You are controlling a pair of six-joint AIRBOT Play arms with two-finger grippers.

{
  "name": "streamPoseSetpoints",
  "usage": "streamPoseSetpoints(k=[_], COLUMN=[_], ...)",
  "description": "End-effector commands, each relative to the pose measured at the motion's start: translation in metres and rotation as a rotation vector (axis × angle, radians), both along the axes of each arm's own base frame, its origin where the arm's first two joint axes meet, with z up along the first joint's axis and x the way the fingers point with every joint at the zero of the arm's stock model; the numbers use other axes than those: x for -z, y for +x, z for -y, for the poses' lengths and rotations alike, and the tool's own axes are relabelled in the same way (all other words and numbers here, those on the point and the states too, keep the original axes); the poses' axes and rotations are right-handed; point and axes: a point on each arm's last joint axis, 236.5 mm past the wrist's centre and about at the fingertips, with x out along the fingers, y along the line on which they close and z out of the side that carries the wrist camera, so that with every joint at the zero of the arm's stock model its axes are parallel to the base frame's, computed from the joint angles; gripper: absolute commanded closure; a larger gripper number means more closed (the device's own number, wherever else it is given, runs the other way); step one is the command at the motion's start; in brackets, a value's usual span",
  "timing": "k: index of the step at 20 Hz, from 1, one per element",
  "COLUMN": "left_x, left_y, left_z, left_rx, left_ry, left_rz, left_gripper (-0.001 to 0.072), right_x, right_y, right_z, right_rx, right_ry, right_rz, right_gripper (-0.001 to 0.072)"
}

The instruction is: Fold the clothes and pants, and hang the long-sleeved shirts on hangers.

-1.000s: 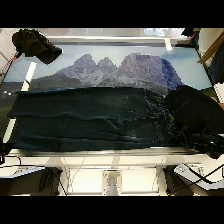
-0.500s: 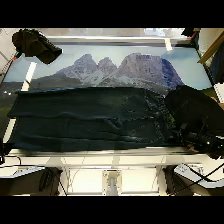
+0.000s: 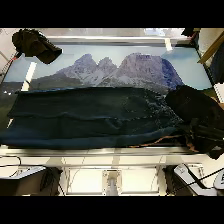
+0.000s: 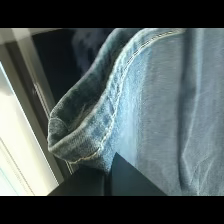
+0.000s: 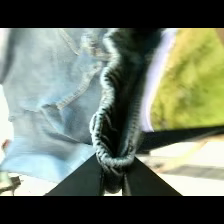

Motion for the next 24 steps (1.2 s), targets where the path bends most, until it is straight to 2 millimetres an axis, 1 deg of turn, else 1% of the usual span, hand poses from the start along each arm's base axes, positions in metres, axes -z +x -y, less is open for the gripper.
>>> streamPoseSetpoints(k=[1,3,4,5,7,8,10,11,12,14,15,18,19,20,22,23,24], left_x=[-0.036,-0.053,-0.062,-0.072,-0.091,-0.102,-0.126,-0.133,-0.135,-0.127,-0.124,-0.109,-0.100,-0.088,-0.068,-0.061,-0.059], left_y=[-0.001,0.004,0.011,0.024,0.062,0.086,0.142,0.161,0.175,0.190,0.203,0.262,0.277,0.283,0.287,0.289,0.291], left_z=[-0.016,-0.023,-0.025,-0.024,-0.024,-0.022,-0.013,-0.012,-0.013,-0.017,-0.013,0.023,0.031,0.033,0.029,0.027,0.025], left_rx=[0.033,0.041,0.054,0.082,0.138,0.161,0.217,0.219,0.217,0.243,0.273,0.368,0.375,0.363,0.311,0.286,0.274], left_ry=[0.096,0.135,0.159,0.185,0.270,0.318,0.454,0.528,0.596,0.690,0.720,0.735,0.724,0.700,0.647,0.624,0.622], left_rz=[-0.006,0.003,0.012,0.029,0.056,0.080,0.131,0.119,0.069,-0.070,-0.098,-0.040,-0.031,-0.046,-0.075,-0.077,-0.069], left_gripper=[0.0695,0.0695,0.0695,0.0696,0.0697,0.0697,0.0697,0.0698,0.0698,0.0698,0.0697,0.0697,0.0697,0.0697,0.0697,0.0697,0.0697], right_x=[-0.024,-0.043,-0.050,-0.055,-0.060,-0.061,-0.055,-0.049,-0.044,-0.032,-0.025,-0.001,0.006,0.012,0.021,0.025,0.028], right_y=[-0.017,-0.008,-0.001,0.008,0.033,0.047,0.079,0.097,0.114,0.149,0.165,0.209,0.227,0.242,0.271,0.283,0.292], right_z=[0.026,0.037,0.044,0.049,0.052,0.049,0.039,0.035,0.032,0.025,0.019,-0.003,-0.006,-0.009,-0.007,-0.004,-0.001], right_rx=[0.039,0.080,0.111,0.137,0.149,0.152,0.144,0.155,0.160,0.153,0.123,0.053,0.055,0.067,0.106,0.134,0.152], right_ry=[-0.156,-0.227,-0.262,-0.290,-0.347,-0.364,-0.392,-0.394,-0.397,-0.391,-0.385,-0.343,-0.337,-0.331,-0.327,-0.321,-0.319], right_rz=[-0.056,-0.017,-0.002,0.013,0.059,0.079,0.116,0.123,0.131,0.130,0.123,0.076,0.070,0.066,0.071,0.070,0.072], right_gripper=[0.0618,0.0618,0.0619,0.0619,0.0619,0.0619,0.0619,0.0619,0.0619,0.0619,0.0619,0.0619,0.0619,0.0619,0.0619,0.0619,0.0619])
